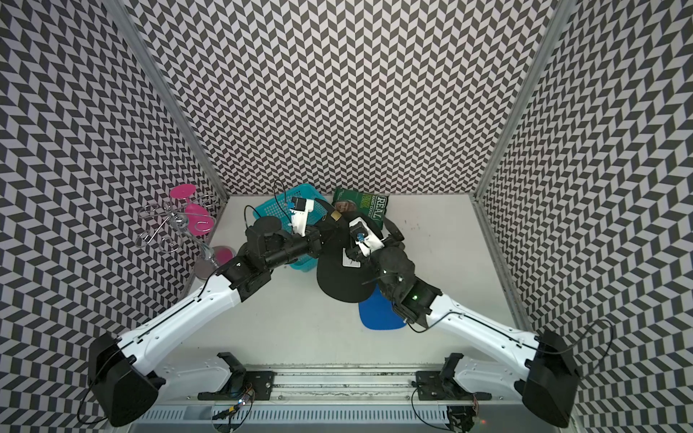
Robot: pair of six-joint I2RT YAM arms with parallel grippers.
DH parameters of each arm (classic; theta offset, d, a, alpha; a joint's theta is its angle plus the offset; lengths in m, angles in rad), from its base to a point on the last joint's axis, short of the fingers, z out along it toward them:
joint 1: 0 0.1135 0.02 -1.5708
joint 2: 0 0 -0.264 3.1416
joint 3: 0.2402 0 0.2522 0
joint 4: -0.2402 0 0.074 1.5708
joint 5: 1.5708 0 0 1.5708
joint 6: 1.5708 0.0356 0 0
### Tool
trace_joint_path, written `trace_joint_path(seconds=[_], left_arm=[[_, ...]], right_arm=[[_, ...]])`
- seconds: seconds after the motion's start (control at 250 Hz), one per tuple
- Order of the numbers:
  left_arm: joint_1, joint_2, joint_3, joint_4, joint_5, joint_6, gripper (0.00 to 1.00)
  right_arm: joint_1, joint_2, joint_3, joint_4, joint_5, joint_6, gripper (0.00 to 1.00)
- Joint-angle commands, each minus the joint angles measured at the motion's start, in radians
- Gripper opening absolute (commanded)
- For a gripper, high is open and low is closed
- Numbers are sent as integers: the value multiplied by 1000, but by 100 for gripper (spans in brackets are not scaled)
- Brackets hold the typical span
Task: Turn the baseball cap inside out
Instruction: Turn over the baseball cap.
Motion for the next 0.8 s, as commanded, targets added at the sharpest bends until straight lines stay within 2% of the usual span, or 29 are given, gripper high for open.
trace_joint_path(seconds=[0.0,0.2,0.332,0.445,0.569,0.705,0.797], left_arm=[[3,-8,12,-48,24,85,0],[3,-16,14,-100,-12,119,0],[3,-13,13,-94,80,191,0],[3,14,51,-183,107,260,0],[3,30,86,-256,143,329,0],[13,36,105,-310,122,406,0],[48,39,105,-327,137,446,0]], right_arm=[[3,7,58,78,40,-19,97],[-20,-13,65,47,-52,20,82],[-74,-11,87,-36,-163,76,76],[-115,-33,99,-93,-286,117,65],[-192,-48,126,-192,-503,176,33],[-286,-54,182,-342,-784,243,11],[-332,-61,210,-414,-956,290,0]])
